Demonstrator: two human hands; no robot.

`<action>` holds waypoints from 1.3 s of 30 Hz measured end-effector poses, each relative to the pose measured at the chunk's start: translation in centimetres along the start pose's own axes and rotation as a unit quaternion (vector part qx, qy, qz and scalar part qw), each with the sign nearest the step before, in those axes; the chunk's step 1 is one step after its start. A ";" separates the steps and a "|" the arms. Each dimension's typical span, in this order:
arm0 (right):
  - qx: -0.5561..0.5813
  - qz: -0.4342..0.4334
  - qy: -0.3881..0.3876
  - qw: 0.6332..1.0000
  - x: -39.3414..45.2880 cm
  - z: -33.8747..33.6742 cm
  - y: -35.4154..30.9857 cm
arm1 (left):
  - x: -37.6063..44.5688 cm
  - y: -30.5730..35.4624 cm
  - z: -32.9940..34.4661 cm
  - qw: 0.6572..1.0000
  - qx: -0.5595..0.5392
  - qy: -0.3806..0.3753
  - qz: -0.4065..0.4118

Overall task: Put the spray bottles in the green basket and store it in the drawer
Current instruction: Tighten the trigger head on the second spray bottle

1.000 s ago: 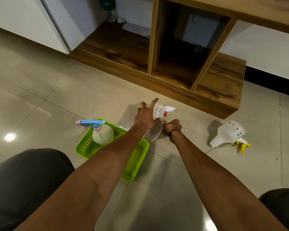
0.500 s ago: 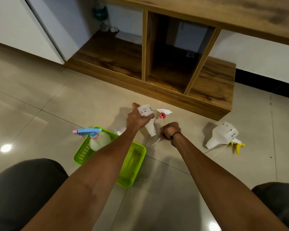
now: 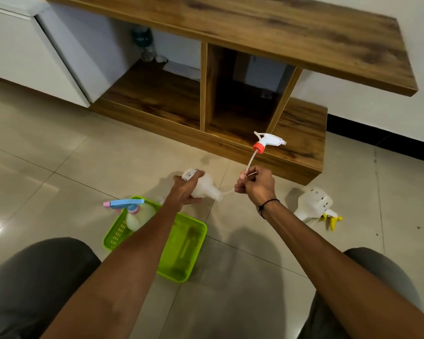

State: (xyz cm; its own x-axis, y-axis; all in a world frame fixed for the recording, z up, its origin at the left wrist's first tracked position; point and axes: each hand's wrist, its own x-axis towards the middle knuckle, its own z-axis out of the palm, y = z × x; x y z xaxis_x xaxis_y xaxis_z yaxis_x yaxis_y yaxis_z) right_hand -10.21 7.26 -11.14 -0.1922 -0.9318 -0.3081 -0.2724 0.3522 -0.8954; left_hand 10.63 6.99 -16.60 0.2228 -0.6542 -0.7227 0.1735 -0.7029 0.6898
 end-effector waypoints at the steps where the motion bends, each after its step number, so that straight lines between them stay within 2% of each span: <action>1: 0.004 -0.008 0.001 1.000 -0.2 0.0 -0.2 | 0.0 -0.2 -0.1 1.000 -0.015 -0.007 -0.010; 11: 0.015 -0.058 0.013 0.998 -0.8 0.4 -1.3 | -0.7 -0.6 -0.1 0.989 -0.121 -0.033 -0.076; 15: 0.027 -0.073 0.008 0.997 -0.8 0.7 -1.7 | -1.2 -0.6 0.1 0.990 -0.122 -0.022 -0.074; 20: 0.010 -0.086 0.007 0.996 -1.1 1.4 -1.6 | -1.4 -0.2 0.9 0.985 -0.139 -0.049 -0.087; 23: -0.041 -0.110 0.014 0.993 -1.1 1.9 -1.3 | -1.6 0.0 1.3 0.979 -0.157 -0.077 -0.106; 30: -0.105 -0.183 -0.032 0.977 -1.2 2.3 -0.5 | -1.8 -0.2 1.8 0.964 -0.201 -0.103 -0.141; 35: -0.132 -0.209 -0.094 0.964 -1.2 2.7 -0.7 | -1.7 -0.3 1.6 0.951 -0.226 -0.127 -0.166; 39: -0.173 -0.217 -0.112 0.954 -1.6 3.1 -1.1 | -1.4 -0.3 1.3 0.948 -0.230 -0.137 -0.171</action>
State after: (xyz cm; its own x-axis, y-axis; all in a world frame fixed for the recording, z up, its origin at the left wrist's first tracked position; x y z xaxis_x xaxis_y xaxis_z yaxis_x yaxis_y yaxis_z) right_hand -6.71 8.07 -10.61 0.2061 -0.9781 -0.0280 -0.5828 -0.0997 -0.8065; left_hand 9.00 7.78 -15.85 -0.1680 -0.5023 -0.8482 0.6055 -0.7316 0.3133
